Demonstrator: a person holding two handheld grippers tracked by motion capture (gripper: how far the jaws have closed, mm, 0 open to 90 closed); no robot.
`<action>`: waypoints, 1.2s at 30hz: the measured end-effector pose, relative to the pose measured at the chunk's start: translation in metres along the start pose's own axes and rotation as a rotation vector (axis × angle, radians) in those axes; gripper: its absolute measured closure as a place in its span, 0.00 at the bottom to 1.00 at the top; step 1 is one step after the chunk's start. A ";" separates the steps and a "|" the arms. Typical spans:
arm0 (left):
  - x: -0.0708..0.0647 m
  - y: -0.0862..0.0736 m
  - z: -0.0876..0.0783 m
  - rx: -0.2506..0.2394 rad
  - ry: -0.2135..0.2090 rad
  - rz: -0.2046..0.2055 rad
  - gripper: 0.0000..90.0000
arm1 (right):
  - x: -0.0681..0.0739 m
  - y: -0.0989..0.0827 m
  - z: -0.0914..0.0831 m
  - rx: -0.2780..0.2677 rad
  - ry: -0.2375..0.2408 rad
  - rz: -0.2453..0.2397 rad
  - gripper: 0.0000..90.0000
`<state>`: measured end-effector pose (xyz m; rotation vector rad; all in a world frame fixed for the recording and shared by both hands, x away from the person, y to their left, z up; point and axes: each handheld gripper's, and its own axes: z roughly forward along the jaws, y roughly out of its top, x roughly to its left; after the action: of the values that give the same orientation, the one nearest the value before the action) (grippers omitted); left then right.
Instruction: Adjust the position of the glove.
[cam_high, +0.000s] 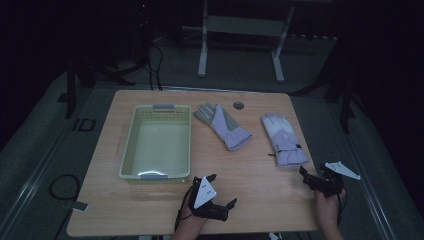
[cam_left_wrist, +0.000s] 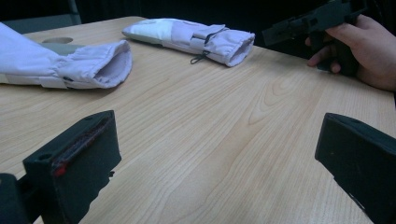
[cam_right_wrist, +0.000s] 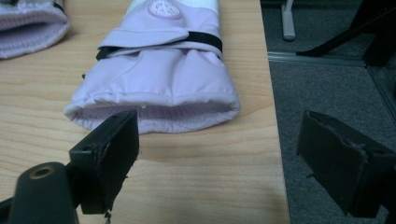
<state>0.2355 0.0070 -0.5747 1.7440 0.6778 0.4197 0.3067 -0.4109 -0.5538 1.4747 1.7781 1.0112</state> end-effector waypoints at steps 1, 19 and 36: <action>0.000 0.000 0.000 0.000 0.000 -0.001 0.00 | 0.001 0.000 0.000 0.000 0.003 -0.005 0.15; 0.000 0.000 0.000 0.001 0.001 0.001 0.00 | 0.010 0.007 0.000 0.065 0.038 -0.045 0.13; 0.000 0.000 0.000 0.003 0.000 0.003 0.00 | 0.030 0.065 0.000 0.002 0.091 -0.110 0.14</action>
<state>0.2354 0.0068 -0.5746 1.7482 0.6759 0.4208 0.3342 -0.3754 -0.4978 1.3346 1.9033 1.0352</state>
